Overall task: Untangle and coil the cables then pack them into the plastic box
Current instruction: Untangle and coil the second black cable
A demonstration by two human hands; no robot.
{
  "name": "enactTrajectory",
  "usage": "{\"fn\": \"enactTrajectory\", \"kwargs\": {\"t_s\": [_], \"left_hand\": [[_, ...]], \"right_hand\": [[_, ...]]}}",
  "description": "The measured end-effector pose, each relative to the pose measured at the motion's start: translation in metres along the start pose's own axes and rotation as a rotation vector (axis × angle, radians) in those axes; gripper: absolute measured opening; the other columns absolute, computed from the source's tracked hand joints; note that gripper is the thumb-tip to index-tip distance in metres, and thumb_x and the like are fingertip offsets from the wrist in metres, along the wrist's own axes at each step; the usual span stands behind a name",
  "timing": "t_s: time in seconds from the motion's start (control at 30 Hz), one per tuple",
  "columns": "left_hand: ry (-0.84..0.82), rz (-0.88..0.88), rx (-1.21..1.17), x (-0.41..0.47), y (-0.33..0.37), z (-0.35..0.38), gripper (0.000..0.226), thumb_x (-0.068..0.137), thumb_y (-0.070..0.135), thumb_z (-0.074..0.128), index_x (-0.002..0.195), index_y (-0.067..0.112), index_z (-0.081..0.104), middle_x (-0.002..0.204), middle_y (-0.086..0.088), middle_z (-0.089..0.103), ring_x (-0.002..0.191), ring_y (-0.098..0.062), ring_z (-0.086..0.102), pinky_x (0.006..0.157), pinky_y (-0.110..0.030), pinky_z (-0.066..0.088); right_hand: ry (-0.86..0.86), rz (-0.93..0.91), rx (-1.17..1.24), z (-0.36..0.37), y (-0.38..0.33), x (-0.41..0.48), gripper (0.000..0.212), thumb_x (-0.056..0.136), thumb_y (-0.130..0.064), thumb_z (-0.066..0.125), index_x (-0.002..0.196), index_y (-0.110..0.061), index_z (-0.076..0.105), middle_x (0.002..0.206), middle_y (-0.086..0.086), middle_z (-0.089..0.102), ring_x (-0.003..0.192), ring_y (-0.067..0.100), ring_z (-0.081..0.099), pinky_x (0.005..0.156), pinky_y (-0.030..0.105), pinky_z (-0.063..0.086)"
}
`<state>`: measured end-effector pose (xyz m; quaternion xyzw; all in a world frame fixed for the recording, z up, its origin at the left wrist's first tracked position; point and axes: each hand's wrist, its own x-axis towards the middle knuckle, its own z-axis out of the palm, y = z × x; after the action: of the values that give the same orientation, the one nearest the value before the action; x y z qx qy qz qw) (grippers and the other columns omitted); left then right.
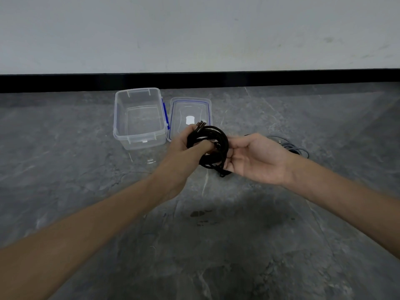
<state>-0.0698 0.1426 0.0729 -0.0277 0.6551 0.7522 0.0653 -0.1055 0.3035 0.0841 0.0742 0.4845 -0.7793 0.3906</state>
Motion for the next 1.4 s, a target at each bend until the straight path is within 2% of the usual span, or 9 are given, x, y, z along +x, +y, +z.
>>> {"fn": "enactTrajectory", "kwargs": {"t_s": [0.13, 0.33, 0.57, 0.7, 0.9, 0.97, 1.1, 1.27, 1.4], "left_hand": [[-0.027, 0.021, -0.009, 0.001, 0.002, -0.001, 0.017, 0.092, 0.001, 0.054, 0.097, 0.012, 0.065, 0.086, 0.002, 0.069, 0.090, -0.013, 0.064, 0.092, -0.035, 0.052], [-0.018, 0.080, 0.083, 0.003, -0.001, -0.003, 0.017, 0.087, -0.009, 0.057, 0.095, 0.006, 0.061, 0.079, 0.000, 0.066, 0.081, -0.009, 0.062, 0.077, -0.024, 0.053], [-0.243, 0.049, 0.101, 0.000, 0.003, -0.006, 0.020, 0.088, -0.005, 0.058, 0.090, 0.015, 0.061, 0.069, 0.009, 0.063, 0.067, -0.002, 0.058, 0.065, -0.014, 0.045], [-0.292, -0.045, -0.033, -0.004, 0.003, -0.002, 0.014, 0.084, -0.001, 0.051, 0.079, 0.011, 0.057, 0.060, 0.003, 0.055, 0.050, -0.002, 0.047, 0.056, -0.012, 0.039], [-0.252, -0.093, -0.112, 0.001, 0.009, 0.000, 0.032, 0.092, -0.005, 0.043, 0.070, 0.016, 0.052, 0.048, 0.010, 0.042, 0.047, -0.003, 0.043, 0.069, -0.021, 0.038], [-0.278, -0.036, -0.072, 0.001, 0.011, -0.002, 0.028, 0.091, -0.006, 0.046, 0.076, 0.015, 0.056, 0.054, 0.008, 0.048, 0.051, -0.004, 0.048, 0.065, -0.018, 0.043], [-0.314, 0.000, -0.046, 0.000, 0.011, -0.006, 0.023, 0.083, 0.001, 0.064, 0.104, 0.008, 0.061, 0.089, 0.000, 0.072, 0.091, -0.013, 0.069, 0.082, -0.025, 0.056], [-0.409, 0.006, 0.051, -0.002, 0.010, -0.010, 0.045, 0.076, -0.004, 0.070, 0.118, 0.001, 0.053, 0.073, 0.013, 0.068, 0.083, -0.007, 0.068, 0.082, -0.024, 0.051], [-0.398, -0.031, -0.057, 0.001, 0.007, -0.010, 0.042, 0.080, 0.000, 0.068, 0.121, 0.001, 0.056, 0.104, -0.006, 0.071, 0.107, -0.021, 0.066, 0.093, -0.028, 0.052]], "right_hand": [[-0.035, 0.011, 0.036, 0.002, 0.000, 0.000, 0.030, 0.094, -0.003, 0.040, 0.118, -0.001, 0.057, 0.089, 0.008, 0.067, 0.070, 0.011, 0.066, 0.062, 0.020, 0.053], [-0.028, 0.042, 0.080, 0.001, 0.004, 0.001, 0.037, 0.078, -0.002, 0.049, 0.113, 0.002, 0.060, 0.095, 0.011, 0.067, 0.079, 0.012, 0.063, 0.082, 0.021, 0.047], [-0.037, 0.103, -0.012, -0.011, 0.004, -0.001, 0.021, 0.076, -0.007, 0.054, 0.082, -0.002, 0.073, 0.085, 0.011, 0.071, 0.078, 0.017, 0.070, 0.067, 0.022, 0.057], [0.020, 0.149, -0.249, -0.014, 0.002, 0.001, 0.024, 0.071, -0.003, 0.057, 0.092, -0.008, 0.068, 0.088, 0.005, 0.071, 0.077, 0.012, 0.067, 0.077, 0.026, 0.054], [-0.020, 0.136, -0.167, -0.014, -0.007, 0.002, 0.012, 0.072, -0.006, 0.060, 0.083, -0.008, 0.066, 0.077, 0.004, 0.067, 0.067, 0.011, 0.064, 0.065, 0.025, 0.055], [-0.158, 0.145, -0.030, -0.019, -0.006, 0.002, 0.022, 0.072, -0.007, 0.070, 0.093, -0.004, 0.067, 0.089, 0.008, 0.067, 0.077, 0.015, 0.065, 0.071, 0.027, 0.056], [-0.259, 0.110, -0.010, -0.029, -0.007, 0.003, 0.049, 0.063, -0.009, 0.084, 0.108, 0.001, 0.068, 0.107, 0.012, 0.064, 0.098, 0.020, 0.062, 0.089, 0.029, 0.052], [-0.270, 0.089, 0.028, -0.035, -0.004, 0.004, 0.055, 0.063, -0.010, 0.087, 0.113, 0.001, 0.068, 0.113, 0.012, 0.064, 0.099, 0.020, 0.065, 0.089, 0.029, 0.052], [-0.261, 0.099, 0.060, -0.035, 0.001, 0.005, 0.054, 0.058, -0.006, 0.089, 0.109, -0.001, 0.071, 0.111, 0.010, 0.063, 0.101, 0.017, 0.057, 0.088, 0.026, 0.052]]}}
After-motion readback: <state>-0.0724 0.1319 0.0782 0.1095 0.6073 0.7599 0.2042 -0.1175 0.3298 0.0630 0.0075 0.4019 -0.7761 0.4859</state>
